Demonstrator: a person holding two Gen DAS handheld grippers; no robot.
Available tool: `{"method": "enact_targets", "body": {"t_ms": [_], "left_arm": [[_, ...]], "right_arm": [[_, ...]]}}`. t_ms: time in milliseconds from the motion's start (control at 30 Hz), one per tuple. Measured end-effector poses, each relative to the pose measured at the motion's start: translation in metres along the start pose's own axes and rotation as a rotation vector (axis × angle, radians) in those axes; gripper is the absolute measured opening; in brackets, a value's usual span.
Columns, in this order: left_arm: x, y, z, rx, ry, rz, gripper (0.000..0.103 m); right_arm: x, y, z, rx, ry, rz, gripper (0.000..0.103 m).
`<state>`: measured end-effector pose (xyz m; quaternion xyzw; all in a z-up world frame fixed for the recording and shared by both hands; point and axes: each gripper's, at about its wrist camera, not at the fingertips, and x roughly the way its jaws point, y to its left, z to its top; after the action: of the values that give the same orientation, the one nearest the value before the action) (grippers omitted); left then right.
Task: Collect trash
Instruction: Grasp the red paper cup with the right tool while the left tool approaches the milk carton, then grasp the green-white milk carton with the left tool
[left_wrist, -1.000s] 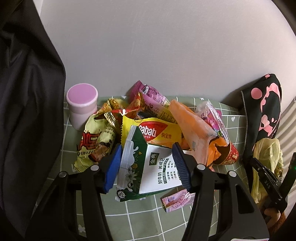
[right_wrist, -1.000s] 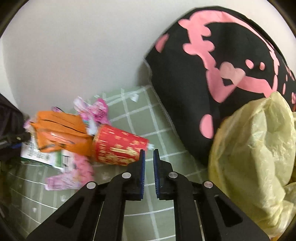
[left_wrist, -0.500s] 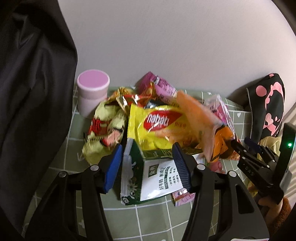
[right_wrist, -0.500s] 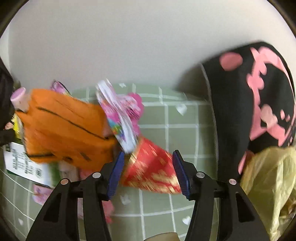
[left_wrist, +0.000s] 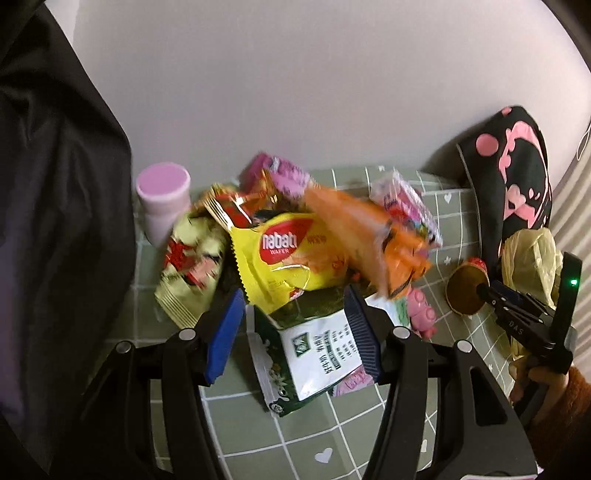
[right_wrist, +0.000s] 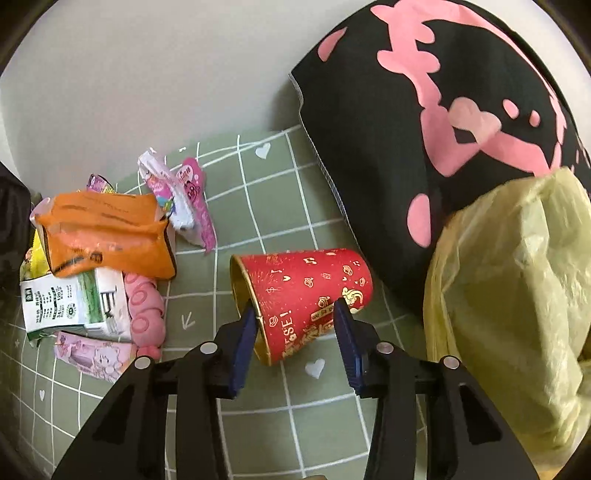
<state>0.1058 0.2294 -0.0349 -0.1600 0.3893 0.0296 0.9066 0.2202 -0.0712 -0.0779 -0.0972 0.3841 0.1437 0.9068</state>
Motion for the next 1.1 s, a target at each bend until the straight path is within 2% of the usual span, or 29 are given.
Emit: {"method": "enact_targets", "body": {"t_ms": [133,200,267,333,400,533,700,867,933,1100], "left_arm": [[-0.008,-0.001,0.006,0.053,-0.032,0.022,0.053],[-0.002,-0.003,0.006,0.094,-0.003,0.013,0.054],[0.006,-0.005,0.003,0.124,0.036,0.022,0.054],[0.012,-0.003,-0.003,0.112,0.058,0.047,0.054],[0.012,0.002,-0.007,0.075,0.06,0.052,0.054],[0.016,0.01,-0.012,-0.007,0.08,0.009,0.054],[0.037,0.015,-0.019,-0.064,0.162,-0.023,0.055],[0.046,0.028,-0.021,-0.172,0.195,-0.081,0.056],[0.045,0.031,-0.022,-0.219,0.199,-0.092,0.053],[0.024,0.018,-0.029,-0.231,0.153,-0.095,0.033]], "right_arm": [[0.008,-0.011,0.014,0.002,0.0,0.027,0.037],[0.002,-0.011,0.018,-0.009,-0.014,0.029,0.028],[-0.006,-0.012,0.024,-0.022,-0.028,0.038,0.012],[-0.012,-0.014,0.027,-0.013,-0.03,0.056,0.005],[-0.021,-0.015,0.027,-0.007,-0.047,0.062,0.005],[-0.032,-0.022,0.02,0.019,-0.05,0.082,0.005],[-0.035,-0.025,0.008,0.058,-0.011,0.102,0.005],[-0.035,-0.02,-0.002,0.029,0.021,0.086,0.005],[-0.041,-0.02,-0.006,0.028,0.015,0.076,0.005],[-0.064,-0.024,-0.02,0.005,-0.021,0.084,0.005]]}}
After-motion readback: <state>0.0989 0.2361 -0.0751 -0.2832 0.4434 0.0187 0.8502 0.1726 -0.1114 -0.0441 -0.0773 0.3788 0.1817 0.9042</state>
